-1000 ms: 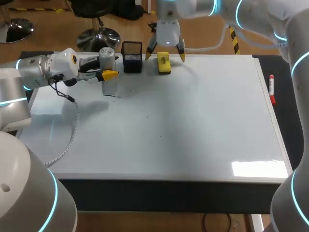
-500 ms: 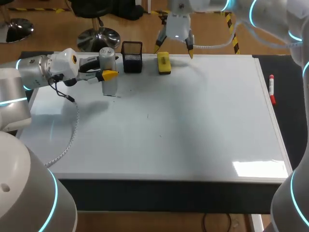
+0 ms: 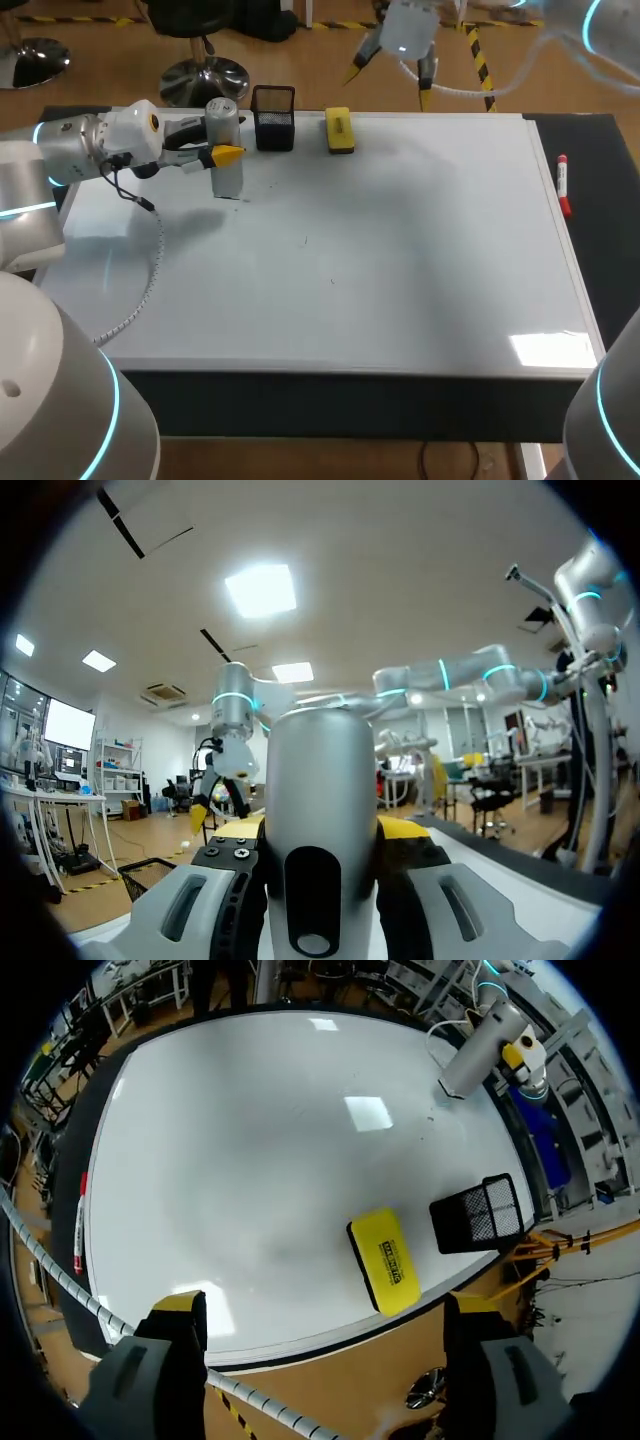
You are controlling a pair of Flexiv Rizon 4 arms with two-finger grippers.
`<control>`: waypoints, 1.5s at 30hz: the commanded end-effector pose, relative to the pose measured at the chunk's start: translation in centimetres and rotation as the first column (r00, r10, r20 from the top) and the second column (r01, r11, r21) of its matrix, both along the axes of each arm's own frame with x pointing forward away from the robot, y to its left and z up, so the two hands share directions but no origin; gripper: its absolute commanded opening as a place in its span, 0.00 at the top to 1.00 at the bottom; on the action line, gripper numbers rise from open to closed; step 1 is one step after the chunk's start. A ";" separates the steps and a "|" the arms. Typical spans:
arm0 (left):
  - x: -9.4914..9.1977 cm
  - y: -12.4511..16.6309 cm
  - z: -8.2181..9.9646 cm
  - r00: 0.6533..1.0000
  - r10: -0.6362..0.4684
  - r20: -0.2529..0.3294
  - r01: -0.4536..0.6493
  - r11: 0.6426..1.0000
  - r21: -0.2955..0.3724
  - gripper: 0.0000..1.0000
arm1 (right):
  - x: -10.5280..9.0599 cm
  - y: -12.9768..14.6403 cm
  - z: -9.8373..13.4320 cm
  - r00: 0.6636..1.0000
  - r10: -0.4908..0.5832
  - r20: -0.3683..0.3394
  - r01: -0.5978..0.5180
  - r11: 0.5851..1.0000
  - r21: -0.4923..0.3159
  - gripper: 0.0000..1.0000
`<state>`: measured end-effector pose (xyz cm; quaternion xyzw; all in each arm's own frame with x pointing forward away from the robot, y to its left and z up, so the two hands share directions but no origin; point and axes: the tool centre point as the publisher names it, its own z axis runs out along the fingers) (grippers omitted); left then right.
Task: Pick up the inspection probe, press it on each red-marked spot on the whiteboard one by one, put down the probe, pick up the eraser, and wipe off all the red marks.
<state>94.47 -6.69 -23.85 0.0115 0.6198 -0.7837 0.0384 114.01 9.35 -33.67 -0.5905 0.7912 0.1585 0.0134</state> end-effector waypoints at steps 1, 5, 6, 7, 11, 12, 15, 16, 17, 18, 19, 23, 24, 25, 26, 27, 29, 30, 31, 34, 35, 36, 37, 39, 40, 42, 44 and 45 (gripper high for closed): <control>-0.1 0.0 0.1 1.000 0.002 0.002 -0.002 1.000 0.000 1.00 | -4.3 -1.8 5.3 0.962 -0.089 0.258 0.106 0.993 -0.055 0.00; -0.1 0.0 0.1 1.000 0.002 0.002 -0.002 1.000 0.000 1.00 | -5.0 -2.9 6.8 0.956 -0.150 0.252 0.163 0.986 -0.031 0.00; -0.1 0.0 0.1 1.000 0.002 0.002 -0.002 1.000 0.000 1.00 | -5.2 -3.1 7.2 0.954 -0.168 0.246 0.184 0.982 -0.041 0.00; -0.1 0.0 0.1 1.000 0.002 0.002 -0.002 1.000 0.000 1.00 | -5.3 -3.4 7.5 0.951 -0.189 0.244 0.209 0.976 -0.058 0.00; -0.1 0.0 0.1 1.000 0.002 0.002 -0.002 1.000 0.000 1.00 | -5.9 -5.2 8.6 0.933 -0.267 0.240 0.283 0.959 -0.033 0.00; -0.1 0.0 0.1 1.000 0.002 0.002 -0.002 1.000 0.000 1.00 | -6.0 -5.6 8.9 0.930 -0.280 0.240 0.293 0.956 -0.021 0.00; -0.1 0.0 0.1 1.000 0.002 0.002 -0.002 1.000 0.000 1.00 | -6.3 -6.6 9.7 0.918 -0.323 0.229 0.330 0.944 0.010 0.00; -0.1 0.0 0.1 1.000 0.002 0.002 -0.002 1.000 0.000 1.00 | -6.5 -7.1 9.8 0.913 -0.350 0.211 0.355 0.935 0.017 0.00; -0.1 0.0 0.1 1.000 0.002 0.002 -0.002 1.000 0.000 1.00 | -6.6 -7.6 10.1 0.903 -0.364 0.229 0.370 0.929 0.014 0.00; -0.1 0.0 0.1 1.000 0.002 0.002 -0.002 1.000 0.000 1.00 | -6.8 -8.0 10.4 0.898 -0.381 0.218 0.384 0.923 0.030 0.00; -0.1 0.0 0.1 1.000 0.002 0.002 -0.002 1.000 0.000 1.00 | -6.9 -8.4 10.5 0.892 -0.406 0.198 0.408 0.912 0.033 0.00; -0.1 0.0 0.1 1.000 0.002 0.002 -0.002 1.000 0.000 1.00 | -7.4 -9.7 11.6 0.862 -0.474 0.180 0.479 0.878 0.022 0.00; -0.1 0.0 0.1 1.000 0.002 0.002 -0.002 1.000 0.000 1.00 | -7.5 -9.9 11.9 0.852 -0.492 0.178 0.498 0.867 0.017 0.00; -0.1 0.0 0.1 1.000 0.002 0.002 -0.002 1.000 0.000 1.00 | -7.7 -10.2 12.2 0.841 -0.513 0.173 0.518 0.855 0.019 0.00; -0.1 0.0 0.1 1.000 0.002 0.002 -0.002 1.000 0.000 1.00 | -7.8 -10.5 12.6 0.832 -0.529 0.166 0.532 0.846 0.032 0.00; -0.1 0.0 0.1 1.000 0.002 0.002 -0.002 1.000 0.000 1.00 | -7.9 -10.7 12.8 0.821 -0.548 0.158 0.551 0.834 0.025 0.00; -0.1 0.0 0.1 1.000 0.002 0.002 -0.002 1.000 0.000 1.00 | -8.3 -11.1 13.4 0.818 -0.550 0.169 0.551 0.833 0.050 0.00; -0.1 0.0 0.1 1.000 0.002 0.002 -0.002 1.000 0.000 1.00 | -8.4 -11.4 13.6 0.805 -0.568 0.168 0.568 0.821 0.055 0.00; -0.1 0.0 0.1 1.000 0.002 0.002 -0.002 1.000 0.000 1.00 | -8.4 -11.5 13.8 0.811 -0.561 0.165 0.558 0.827 0.068 0.00; -0.1 0.0 0.1 1.000 0.002 0.002 -0.002 1.000 0.000 1.00 | -8.6 -12.0 14.2 0.809 -0.571 0.140 0.566 0.821 0.079 0.00; -0.1 0.0 0.1 1.000 0.002 0.002 -0.002 1.000 0.000 1.00 | -8.7 -12.3 14.3 0.802 -0.585 0.122 0.578 0.811 0.085 0.00; -0.1 0.0 0.1 1.000 0.002 0.002 -0.002 1.000 0.000 1.00 | -8.8 -12.5 14.4 0.800 -0.586 0.129 0.579 0.810 0.092 0.00; -0.1 0.0 0.1 1.000 0.002 0.002 -0.002 1.000 0.000 1.00 | -8.9 -12.7 14.5 0.801 -0.586 0.122 0.576 0.810 0.111 0.00; -0.1 0.0 0.1 1.000 0.002 0.002 -0.002 1.000 0.000 1.00 | -9.1 -13.2 14.5 0.790 -0.604 0.109 0.594 0.797 0.109 0.00; -0.1 0.0 0.1 1.000 0.002 0.002 -0.002 1.000 0.000 1.00 | -9.2 -13.2 14.6 0.791 -0.601 0.117 0.591 0.799 0.110 0.00; -0.1 0.0 0.1 1.000 0.002 0.002 -0.002 1.000 0.000 1.00 | -9.4 -13.6 14.7 0.784 -0.610 0.116 0.600 0.792 0.114 0.00; -0.1 0.0 0.1 1.000 0.002 0.002 -0.002 1.000 0.000 1.00 | -9.6 -14.1 14.8 0.774 -0.623 0.112 0.612 0.782 0.120 0.00; -0.1 0.0 0.1 1.000 0.002 0.002 -0.002 1.000 0.000 1.00 | -9.6 -14.3 14.8 0.773 -0.625 0.112 0.613 0.780 0.126 0.00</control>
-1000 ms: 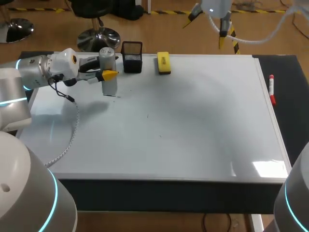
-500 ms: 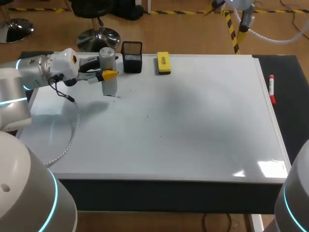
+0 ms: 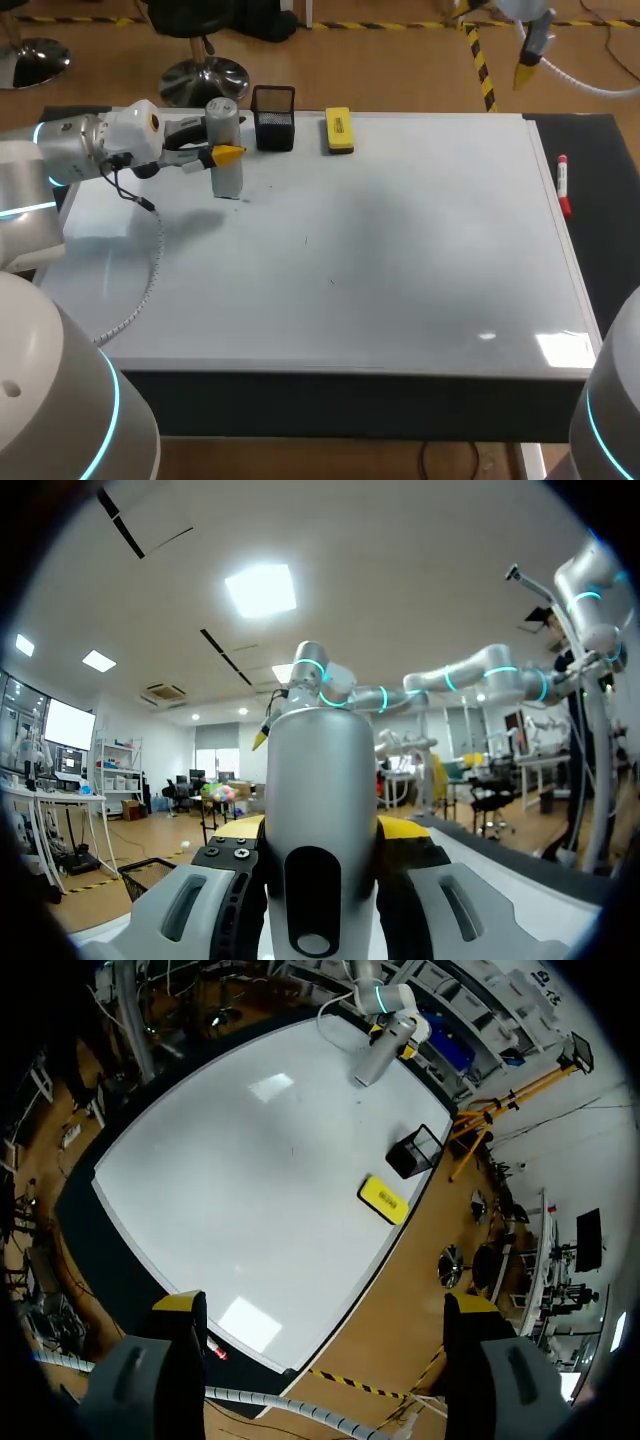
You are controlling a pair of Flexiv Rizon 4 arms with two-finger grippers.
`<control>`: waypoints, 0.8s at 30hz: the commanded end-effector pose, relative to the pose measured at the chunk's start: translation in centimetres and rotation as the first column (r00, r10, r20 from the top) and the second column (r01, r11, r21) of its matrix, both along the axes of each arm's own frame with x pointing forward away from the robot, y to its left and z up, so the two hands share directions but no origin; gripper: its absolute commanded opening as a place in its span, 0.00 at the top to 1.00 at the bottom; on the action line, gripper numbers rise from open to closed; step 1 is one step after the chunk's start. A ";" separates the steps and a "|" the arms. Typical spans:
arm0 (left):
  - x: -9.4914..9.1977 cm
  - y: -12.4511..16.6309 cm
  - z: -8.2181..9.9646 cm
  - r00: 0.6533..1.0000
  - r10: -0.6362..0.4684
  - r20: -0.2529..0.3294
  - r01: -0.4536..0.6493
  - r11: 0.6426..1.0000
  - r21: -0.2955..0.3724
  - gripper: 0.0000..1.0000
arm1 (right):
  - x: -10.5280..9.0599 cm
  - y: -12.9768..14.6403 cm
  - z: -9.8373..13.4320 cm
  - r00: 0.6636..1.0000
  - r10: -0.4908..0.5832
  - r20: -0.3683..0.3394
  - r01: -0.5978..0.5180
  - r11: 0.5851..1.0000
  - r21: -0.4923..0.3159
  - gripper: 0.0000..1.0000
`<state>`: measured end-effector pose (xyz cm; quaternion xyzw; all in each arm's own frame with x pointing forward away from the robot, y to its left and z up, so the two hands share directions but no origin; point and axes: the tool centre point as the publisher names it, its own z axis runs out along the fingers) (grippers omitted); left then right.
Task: Pick up the inspection probe, press it on each red-marked spot on the whiteboard one by one, put down the probe, pick up the eraser, and wipe off all the red marks.
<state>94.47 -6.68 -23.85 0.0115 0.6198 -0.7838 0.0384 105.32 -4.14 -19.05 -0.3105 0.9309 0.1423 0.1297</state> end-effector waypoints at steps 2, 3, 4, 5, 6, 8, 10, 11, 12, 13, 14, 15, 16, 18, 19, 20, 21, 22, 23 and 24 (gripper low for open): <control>-0.1 0.0 0.1 1.000 0.002 0.002 -0.002 1.000 0.000 1.00 | -1.0 -1.1 0.1 0.999 -0.023 0.035 0.023 1.000 0.000 0.00; -0.1 0.0 0.1 1.000 0.002 0.002 -0.002 1.000 0.000 1.00 | -1.0 -1.2 0.1 0.999 -0.023 0.036 0.023 1.000 0.004 0.00; -0.1 0.0 0.1 1.000 0.002 0.002 -0.002 1.000 0.000 1.00 | -1.1 -1.3 0.0 0.999 -0.026 0.035 0.026 1.000 0.006 0.00; -0.1 0.0 0.1 1.000 0.002 0.002 -0.002 1.000 0.000 1.00 | -1.1 -1.4 0.0 0.999 -0.029 0.035 0.029 1.000 0.008 0.00; -0.1 0.0 0.1 1.000 0.002 0.002 -0.002 1.000 0.000 1.00 | -1.1 -1.5 0.0 0.999 -0.026 0.035 0.025 1.000 0.015 0.00; -0.1 0.0 0.1 1.000 0.002 0.002 -0.002 1.000 0.000 1.00 | -1.1 -1.6 -0.2 1.000 -0.001 0.029 -0.001 0.999 0.038 0.00; -0.1 0.0 0.1 1.000 0.002 0.002 -0.002 1.000 0.000 1.00 | -1.0 -1.6 -0.2 1.000 0.010 0.028 -0.012 0.998 0.060 0.00; -0.1 0.0 0.1 1.000 0.002 0.002 -0.002 1.000 0.000 1.00 | -1.0 -1.6 -0.2 1.000 0.010 0.028 -0.012 0.998 0.060 0.00; -0.1 0.0 0.1 1.000 0.002 0.002 -0.002 1.000 0.000 1.00 | -1.0 -1.6 -0.2 1.000 0.010 0.028 -0.012 0.998 0.060 0.00; -0.1 0.0 0.1 1.000 0.002 0.002 -0.002 1.000 0.000 1.00 | -1.0 -1.6 -0.2 1.000 0.010 0.028 -0.012 0.998 0.060 0.00; -0.1 0.0 0.1 1.000 0.002 0.002 -0.002 1.000 0.000 1.00 | -1.0 -1.6 -0.2 1.000 0.010 0.028 -0.012 0.998 0.060 0.00; -0.1 0.0 0.1 1.000 0.002 0.002 -0.002 1.000 0.000 1.00 | -1.0 -1.6 -0.2 1.000 0.010 0.028 -0.012 0.998 0.060 0.00; -0.1 0.0 0.1 1.000 0.002 0.002 -0.002 1.000 0.000 1.00 | -1.0 -1.6 -0.2 1.000 0.010 0.028 -0.012 0.998 0.060 0.00; -0.1 0.0 0.1 1.000 0.002 0.002 -0.002 1.000 0.000 1.00 | -1.0 -1.6 -0.2 1.000 0.010 0.028 -0.012 0.998 0.060 0.00; -0.1 0.0 0.1 1.000 0.002 0.002 -0.002 1.000 0.000 1.00 | -1.0 -1.6 -0.2 1.000 0.010 0.028 -0.012 0.998 0.060 0.00; -0.1 0.0 0.1 1.000 0.002 0.002 -0.002 1.000 0.000 1.00 | -1.0 -1.6 -0.2 1.000 0.010 0.028 -0.012 0.998 0.060 0.00; -0.1 0.0 0.1 1.000 0.002 0.002 -0.002 1.000 0.000 1.00 | -1.0 -1.6 -0.2 1.000 0.010 0.028 -0.012 0.998 0.060 0.00; -0.1 0.0 0.1 1.000 0.002 0.002 -0.002 1.000 0.000 1.00 | -1.0 -1.6 -0.2 1.000 0.010 0.028 -0.012 0.998 0.060 0.00; -0.1 0.0 0.1 1.000 0.002 0.002 -0.002 1.000 0.000 1.00 | -1.0 -1.6 -0.2 1.000 0.010 0.028 -0.012 0.998 0.060 0.00; -0.1 0.0 0.1 1.000 0.002 0.002 -0.002 1.000 0.000 1.00 | -1.0 -1.6 -0.2 1.000 0.010 0.028 -0.012 0.998 0.060 0.00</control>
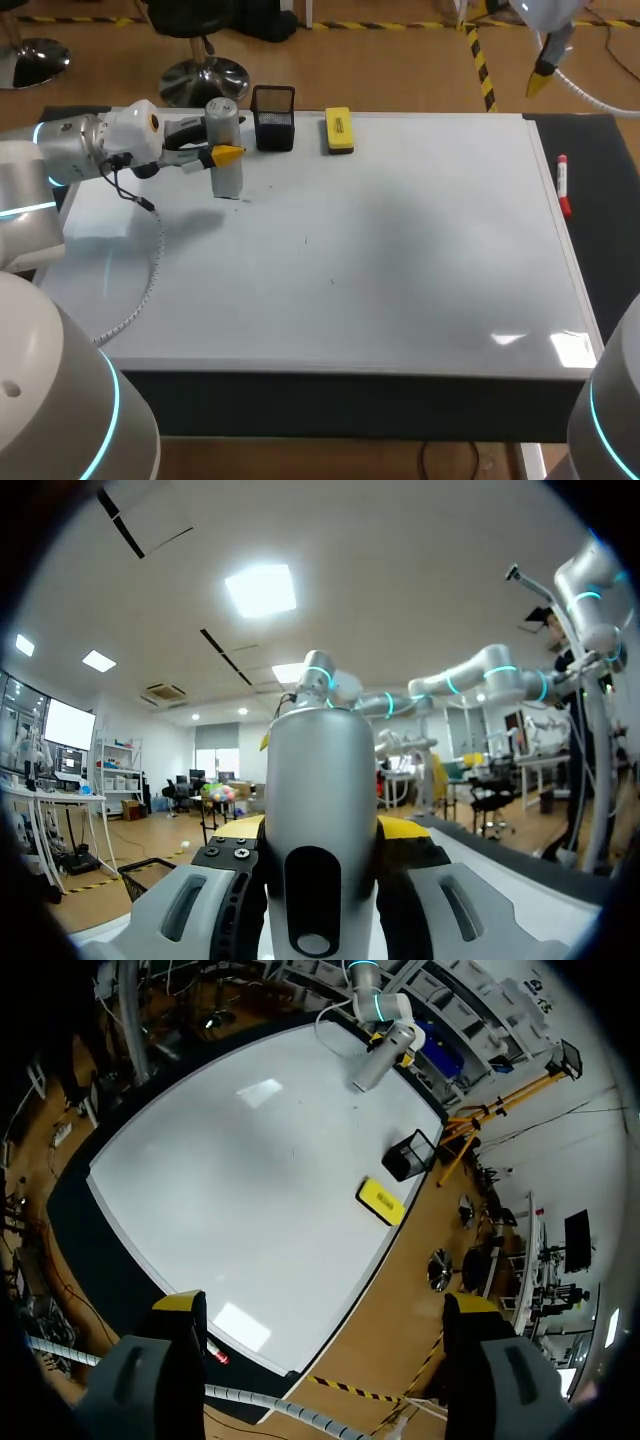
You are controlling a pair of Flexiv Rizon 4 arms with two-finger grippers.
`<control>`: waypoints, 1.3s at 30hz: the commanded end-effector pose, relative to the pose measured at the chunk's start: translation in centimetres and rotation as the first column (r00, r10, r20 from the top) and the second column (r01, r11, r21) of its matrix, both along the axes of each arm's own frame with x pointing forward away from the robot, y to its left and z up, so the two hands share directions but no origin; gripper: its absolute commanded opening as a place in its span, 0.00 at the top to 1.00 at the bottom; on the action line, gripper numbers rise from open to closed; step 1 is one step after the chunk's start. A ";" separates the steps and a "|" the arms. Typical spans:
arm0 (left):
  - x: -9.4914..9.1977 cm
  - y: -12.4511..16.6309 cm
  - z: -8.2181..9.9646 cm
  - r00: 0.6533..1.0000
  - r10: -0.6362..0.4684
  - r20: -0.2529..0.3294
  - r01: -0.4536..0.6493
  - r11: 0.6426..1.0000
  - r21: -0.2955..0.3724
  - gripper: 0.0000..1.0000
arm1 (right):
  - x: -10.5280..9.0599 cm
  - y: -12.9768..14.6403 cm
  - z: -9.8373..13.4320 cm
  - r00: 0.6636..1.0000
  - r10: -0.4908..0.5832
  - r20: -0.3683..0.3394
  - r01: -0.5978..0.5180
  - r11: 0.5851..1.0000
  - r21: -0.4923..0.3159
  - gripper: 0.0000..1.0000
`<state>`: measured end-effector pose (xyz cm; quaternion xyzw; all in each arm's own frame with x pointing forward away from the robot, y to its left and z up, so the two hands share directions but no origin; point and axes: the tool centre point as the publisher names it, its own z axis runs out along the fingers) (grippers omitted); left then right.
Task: Pick up the inspection probe, press it on each red-marked spot on the whiteboard one by one, put down the probe, pick up the eraser, and wipe off all the red marks.
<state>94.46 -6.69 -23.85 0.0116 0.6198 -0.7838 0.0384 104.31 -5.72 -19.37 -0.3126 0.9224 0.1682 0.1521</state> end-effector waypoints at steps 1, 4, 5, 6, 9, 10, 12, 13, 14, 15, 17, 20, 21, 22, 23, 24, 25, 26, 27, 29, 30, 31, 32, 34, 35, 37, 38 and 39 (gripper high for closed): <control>-0.1 0.0 0.1 1.000 0.002 0.002 -0.002 1.000 0.000 1.00 | 0.0 -0.1 0.1 1.000 0.001 0.000 -0.001 1.000 -0.004 0.00; -0.1 0.0 0.1 1.000 0.002 0.002 -0.002 1.000 0.000 1.00 | 0.0 -0.1 0.1 1.000 0.001 0.000 -0.001 1.000 -0.004 0.00; -0.1 0.0 0.1 1.000 0.002 0.002 -0.002 1.000 0.000 1.00 | 0.0 -0.1 0.1 1.000 0.001 0.000 -0.001 1.000 -0.004 0.00; -0.1 0.0 0.1 1.000 0.002 0.002 -0.002 1.000 0.000 1.00 | 0.0 -0.1 0.1 1.000 0.001 0.000 -0.001 1.000 -0.004 0.00; -0.1 0.0 0.1 1.000 0.002 0.002 -0.002 1.000 0.000 1.00 | 0.0 -0.1 0.1 1.000 0.001 0.000 -0.001 1.000 -0.004 0.00; -0.1 0.0 0.1 1.000 0.002 0.002 -0.002 1.000 0.000 1.00 | 0.0 -0.1 0.1 1.000 0.001 0.000 -0.001 1.000 -0.004 0.00; 0.1 -0.2 -0.1 1.000 -0.005 -0.004 0.005 1.000 -0.008 1.00 | 0.0 -0.1 0.1 1.000 0.001 0.000 -0.001 1.000 -0.004 0.00; 0.3 -0.2 0.0 1.000 -0.005 0.000 0.005 1.000 -0.009 1.00 | 0.0 -0.1 0.1 1.000 0.001 0.000 -0.001 1.000 -0.004 0.00; 0.4 -0.3 0.2 1.000 -0.001 0.018 0.001 1.000 -0.007 1.00 | 0.0 -0.1 0.1 1.000 0.001 0.000 -0.001 1.000 -0.004 0.00; 0.6 -0.5 0.4 0.999 -0.006 0.032 0.006 1.000 0.006 1.00 | 0.0 -0.1 0.1 1.000 0.001 0.000 -0.001 1.000 -0.004 0.00; 1.0 -0.8 0.9 0.999 -0.013 0.047 0.013 1.000 0.000 1.00 | 0.0 -0.1 0.1 1.000 0.001 0.000 -0.001 1.000 -0.004 0.00; 1.7 -1.3 1.7 0.997 -0.033 0.074 0.032 0.999 0.005 1.00 | 0.0 -0.1 0.1 1.000 0.001 0.000 -0.001 1.000 -0.004 0.00; 1.9 -1.4 2.0 0.996 -0.039 0.082 0.039 0.999 0.005 1.00 | 0.0 -0.1 0.1 1.000 0.001 0.000 -0.001 1.000 -0.004 0.00; 2.1 -1.6 2.3 0.995 -0.045 0.095 0.044 0.999 0.013 1.00 | 0.0 -0.1 0.1 1.000 0.001 0.000 -0.001 1.000 -0.004 0.00; 2.4 -1.7 2.5 0.993 -0.054 0.102 0.053 0.998 0.018 1.00 | 0.0 -0.1 0.1 1.000 0.001 0.000 -0.001 1.000 -0.004 0.00; 2.6 -1.9 2.8 0.992 -0.063 0.107 0.060 0.998 0.026 1.00 | 0.0 -0.1 0.1 1.000 0.001 0.000 -0.001 1.000 -0.004 0.00; 2.8 -2.0 3.2 0.991 -0.068 0.113 0.065 0.997 0.033 1.00 | 0.0 -0.1 0.1 1.000 0.001 0.000 -0.001 1.000 -0.004 0.00; 3.1 -2.2 3.5 0.990 -0.076 0.117 0.073 0.997 0.037 1.00 | 0.0 -0.1 0.1 1.000 0.001 0.000 -0.001 1.000 -0.004 0.00; 3.3 -2.3 3.8 0.989 -0.084 0.120 0.079 0.996 0.045 1.00 | 0.0 -0.1 0.1 1.000 0.001 0.000 -0.001 1.000 -0.004 0.00; 3.8 -2.6 4.3 0.987 -0.096 0.129 0.089 0.994 0.055 1.00 | 0.0 -0.1 0.1 1.000 0.001 0.000 -0.001 1.000 -0.004 0.00; 4.1 -2.8 4.6 0.987 -0.103 0.127 0.097 0.994 0.056 1.00 | 0.0 -0.1 0.1 1.000 0.001 0.000 -0.001 1.000 -0.004 0.00; 4.5 -2.9 4.8 0.985 -0.111 0.128 0.104 0.993 0.064 1.00 | 0.0 -0.1 0.1 1.000 0.001 0.000 -0.001 1.000 -0.004 0.00; 4.8 -3.1 5.0 0.985 -0.114 0.129 0.106 0.992 0.070 1.00 | 0.0 -0.1 0.1 1.000 0.001 0.000 -0.001 1.000 -0.004 0.00; 5.6 -3.5 5.3 0.982 -0.127 0.138 0.117 0.990 0.082 1.00 | 0.0 -0.1 0.1 1.000 0.001 0.000 -0.001 1.000 -0.004 0.00; 6.0 -3.7 5.5 0.982 -0.128 0.141 0.117 0.990 0.084 1.00 | 0.0 -0.1 0.1 1.000 0.001 0.000 -0.001 1.000 -0.004 0.00; 6.9 -4.0 5.9 0.980 -0.132 0.149 0.121 0.990 0.076 1.00 | 0.0 -0.1 0.1 1.000 0.001 0.000 -0.001 1.000 -0.004 0.00; 7.3 -4.2 6.1 0.979 -0.133 0.154 0.122 0.990 0.077 1.00 | 0.0 -0.1 0.1 1.000 0.001 0.000 -0.001 1.000 -0.004 0.00; 7.8 -4.4 6.4 0.978 -0.135 0.159 0.125 0.990 0.070 1.00 | 0.0 -0.1 0.1 1.000 0.001 0.000 -0.001 1.000 -0.004 0.00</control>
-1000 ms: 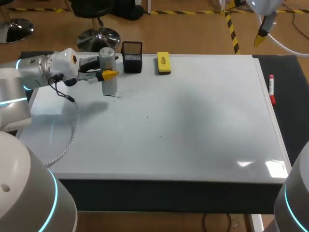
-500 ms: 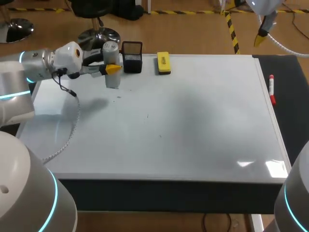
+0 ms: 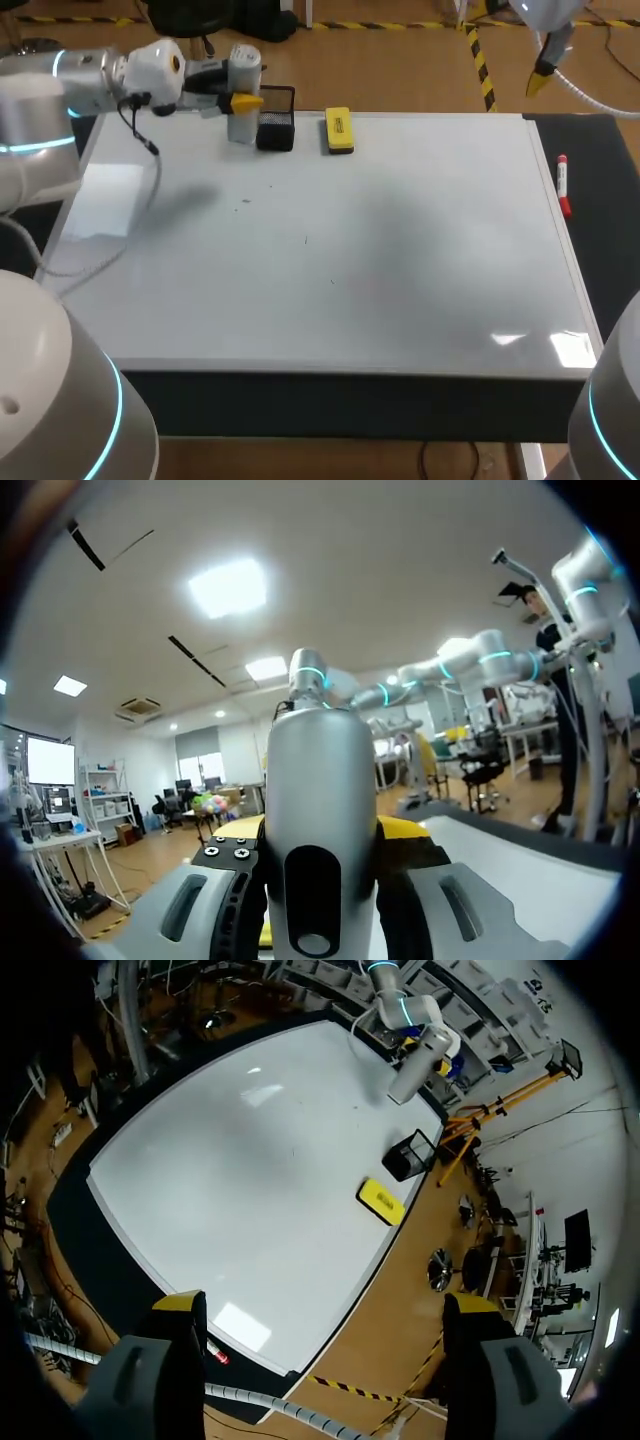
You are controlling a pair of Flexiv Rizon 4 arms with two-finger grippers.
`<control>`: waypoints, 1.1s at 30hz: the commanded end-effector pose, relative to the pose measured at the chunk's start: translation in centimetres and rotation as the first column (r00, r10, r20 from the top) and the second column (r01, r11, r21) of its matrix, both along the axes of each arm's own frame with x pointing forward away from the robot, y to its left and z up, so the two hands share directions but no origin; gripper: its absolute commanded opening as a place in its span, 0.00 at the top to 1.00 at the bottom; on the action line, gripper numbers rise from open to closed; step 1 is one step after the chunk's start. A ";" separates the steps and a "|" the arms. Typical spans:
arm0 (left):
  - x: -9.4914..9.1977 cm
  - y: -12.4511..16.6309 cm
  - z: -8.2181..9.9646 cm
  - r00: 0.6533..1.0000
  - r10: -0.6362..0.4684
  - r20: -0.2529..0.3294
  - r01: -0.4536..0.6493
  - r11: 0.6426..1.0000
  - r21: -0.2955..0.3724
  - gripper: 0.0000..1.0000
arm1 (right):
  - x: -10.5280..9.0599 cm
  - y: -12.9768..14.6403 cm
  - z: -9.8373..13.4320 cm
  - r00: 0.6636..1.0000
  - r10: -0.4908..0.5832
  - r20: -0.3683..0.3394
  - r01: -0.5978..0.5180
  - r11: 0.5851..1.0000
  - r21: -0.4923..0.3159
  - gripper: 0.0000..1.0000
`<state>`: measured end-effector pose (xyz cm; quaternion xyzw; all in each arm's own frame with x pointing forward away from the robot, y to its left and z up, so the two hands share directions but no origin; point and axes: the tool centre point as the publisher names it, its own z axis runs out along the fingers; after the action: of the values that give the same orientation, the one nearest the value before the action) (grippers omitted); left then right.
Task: Pick up the inspection probe, press it on each red-marked spot on the whiteboard one by one, put down the probe, pick up the eraser, and wipe off all the red marks.
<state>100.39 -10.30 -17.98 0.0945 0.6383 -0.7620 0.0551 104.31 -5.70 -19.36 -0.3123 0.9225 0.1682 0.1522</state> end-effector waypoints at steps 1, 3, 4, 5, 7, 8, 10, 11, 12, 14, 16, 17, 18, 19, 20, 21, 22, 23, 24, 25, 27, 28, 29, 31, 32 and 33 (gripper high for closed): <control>2.3 -1.0 0.7 0.998 -0.058 0.014 0.058 0.998 -0.001 1.00 | 0.0 -0.1 0.1 1.000 0.002 0.000 -0.002 1.000 -0.004 0.00; 3.2 -1.5 1.1 0.998 -0.060 0.020 0.060 0.998 -0.005 1.00 | 0.0 -0.1 0.1 1.000 0.002 0.000 -0.002 1.000 -0.004 0.00; 3.7 -1.7 1.3 0.998 -0.062 0.021 0.062 0.998 -0.010 1.00 | 0.0 -0.1 0.1 1.000 0.002 0.000 -0.002 1.000 -0.004 0.00; 4.1 -2.0 1.5 0.998 -0.062 0.026 0.062 0.998 -0.011 1.00 | 0.0 -0.1 0.1 1.000 0.002 0.000 -0.002 1.000 -0.004 0.00; 4.9 -2.4 1.8 0.997 -0.065 0.033 0.066 0.998 -0.014 1.00 | 0.0 -0.1 0.1 1.000 0.002 0.000 -0.002 1.000 -0.004 0.00; 5.3 -2.5 1.9 0.997 -0.067 0.035 0.067 0.998 -0.016 1.00 | 0.0 -0.1 0.1 1.000 0.002 0.000 -0.002 1.000 -0.004 0.00; 6.0 -2.9 1.9 0.997 -0.069 0.035 0.070 0.997 -0.018 1.00 | 0.0 -0.1 0.1 1.000 0.002 0.000 -0.002 1.000 -0.004 0.00; 6.3 -3.1 1.9 0.997 -0.071 0.035 0.071 0.997 -0.018 1.00 | 0.0 -0.1 0.1 1.000 0.002 0.000 -0.002 1.000 -0.004 0.00; 6.6 -3.2 1.8 0.997 -0.073 0.035 0.073 0.997 -0.018 1.00 | 0.0 -0.1 0.1 1.000 0.002 0.000 -0.002 1.000 -0.004 0.00; 7.2 -3.5 1.7 0.997 -0.075 0.033 0.076 0.997 -0.022 1.00 | 0.0 -0.1 0.1 1.000 0.002 0.000 -0.002 1.000 -0.004 0.00; 7.7 -3.7 1.6 0.997 -0.076 0.033 0.076 0.997 -0.027 1.00 | 0.0 -0.1 0.1 1.000 0.002 0.000 -0.002 1.000 -0.004 0.00; 7.8 -3.8 1.5 0.996 -0.075 0.038 0.076 0.997 -0.032 1.00 | 0.0 -0.1 0.1 1.000 0.002 0.000 -0.002 1.000 -0.004 0.00; 8.0 -3.9 1.4 0.996 -0.075 0.044 0.077 0.996 -0.038 1.00 | 0.0 -0.1 0.1 1.000 0.002 0.000 -0.002 1.000 -0.004 0.00; 8.2 -4.0 1.3 0.996 -0.074 0.041 0.075 0.996 -0.043 1.00 | 0.0 -0.1 0.1 1.000 0.002 0.000 -0.002 1.000 -0.004 0.00; 8.5 -4.1 1.1 0.997 -0.073 0.037 0.075 0.996 -0.048 1.00 | 0.0 -0.1 0.1 1.000 0.002 0.000 -0.002 1.000 -0.004 0.00; 8.6 -4.2 0.9 0.996 -0.077 0.039 0.079 0.995 -0.059 1.00 | 0.0 -0.1 0.1 1.000 0.002 0.000 -0.002 1.000 -0.004 0.00; 8.9 -4.2 0.7 0.996 -0.076 0.040 0.078 0.995 -0.061 1.00 | 0.0 -0.1 0.1 1.000 0.002 0.000 -0.002 1.000 -0.004 0.00; 9.1 -4.3 0.5 0.997 -0.074 0.035 0.076 0.995 -0.067 1.00 | 0.0 -0.1 0.1 1.000 0.002 0.000 -0.002 1.000 -0.004 0.00; 9.3 -4.3 0.3 0.997 -0.075 0.032 0.078 0.994 -0.080 1.00 | 0.0 -0.1 0.1 1.000 0.002 0.000 -0.002 1.000 -0.004 0.00; 9.5 -4.3 0.1 0.997 -0.073 0.031 0.075 0.994 -0.080 1.00 | 0.0 -0.1 0.1 1.000 0.002 0.000 -0.002 1.000 -0.004 0.00; 10.1 -4.3 -0.2 0.997 -0.069 0.024 0.071 0.993 -0.092 1.00 | 0.0 -0.1 0.1 1.000 0.002 0.000 -0.002 1.000 -0.004 0.00; 10.4 -4.4 -0.4 0.998 -0.067 0.023 0.068 0.993 -0.093 1.00 | 0.0 -0.1 0.1 1.000 0.002 0.000 -0.002 1.000 -0.004 0.00; 10.6 -4.4 -0.5 0.998 -0.064 0.021 0.066 0.993 -0.096 1.00 | 0.0 -0.1 0.1 1.000 0.002 0.000 -0.002 1.000 -0.004 0.00; 11.1 -4.5 -0.8 0.998 -0.063 0.018 0.064 0.993 -0.101 1.00 | 0.0 -0.1 0.1 1.000 0.002 0.000 -0.002 1.000 -0.004 0.00; 11.4 -4.5 -1.0 0.998 -0.064 0.012 0.065 0.992 -0.106 1.00 | 0.0 -0.1 0.1 1.000 0.002 0.000 -0.002 1.000 -0.004 0.00; 11.5 -4.5 -1.2 0.998 -0.064 0.011 0.065 0.992 -0.106 1.00 | 0.0 -0.1 0.1 1.000 0.002 0.000 -0.002 1.000 -0.004 0.00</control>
<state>110.84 -14.61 -18.53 0.0897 0.6061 -0.7881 0.0591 104.31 -5.70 -19.36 -0.3123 0.9225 0.1684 0.1523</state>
